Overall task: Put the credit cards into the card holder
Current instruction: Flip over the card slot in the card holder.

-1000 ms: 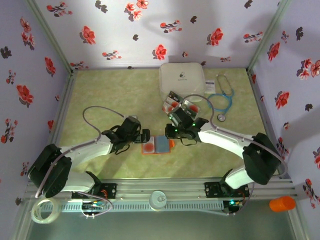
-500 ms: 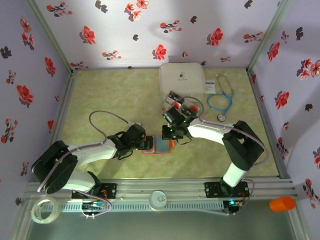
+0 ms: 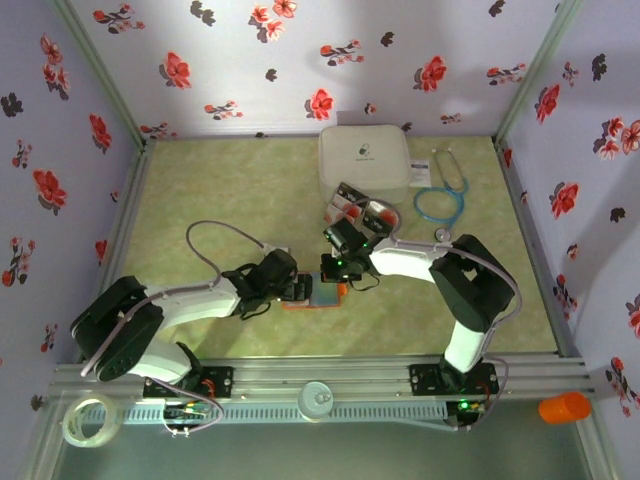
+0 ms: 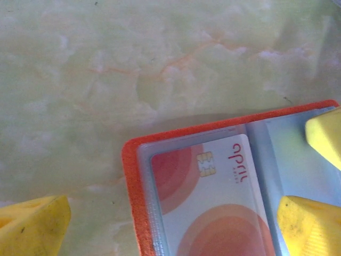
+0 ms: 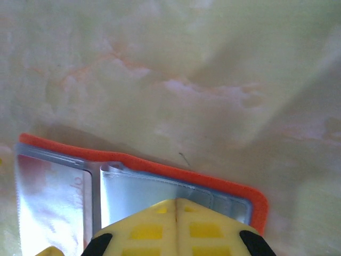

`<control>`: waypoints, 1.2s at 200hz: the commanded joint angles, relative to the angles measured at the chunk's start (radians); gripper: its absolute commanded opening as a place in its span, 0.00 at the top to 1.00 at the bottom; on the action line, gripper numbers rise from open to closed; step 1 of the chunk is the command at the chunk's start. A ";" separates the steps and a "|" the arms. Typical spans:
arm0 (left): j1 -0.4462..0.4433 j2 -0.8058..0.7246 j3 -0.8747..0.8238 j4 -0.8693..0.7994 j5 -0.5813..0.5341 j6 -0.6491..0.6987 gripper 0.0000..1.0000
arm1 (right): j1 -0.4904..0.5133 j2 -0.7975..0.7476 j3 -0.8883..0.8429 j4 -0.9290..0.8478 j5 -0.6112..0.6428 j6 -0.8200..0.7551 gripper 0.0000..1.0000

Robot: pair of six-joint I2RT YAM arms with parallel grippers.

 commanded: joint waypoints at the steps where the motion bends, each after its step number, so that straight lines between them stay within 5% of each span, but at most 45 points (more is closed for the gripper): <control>1: -0.012 0.005 0.026 0.019 -0.025 0.016 0.00 | -0.004 0.021 -0.025 0.053 -0.047 0.028 1.00; 153: -0.039 0.095 0.011 0.061 -0.019 0.029 0.00 | -0.003 0.039 -0.069 0.167 -0.099 0.117 1.00; 198: -0.040 0.105 -0.023 0.091 0.002 0.024 0.21 | -0.004 -0.012 -0.055 0.138 -0.083 0.115 0.96; 240: -0.040 0.104 -0.030 0.103 0.012 0.024 0.24 | -0.006 -0.068 -0.050 0.104 -0.051 0.108 0.81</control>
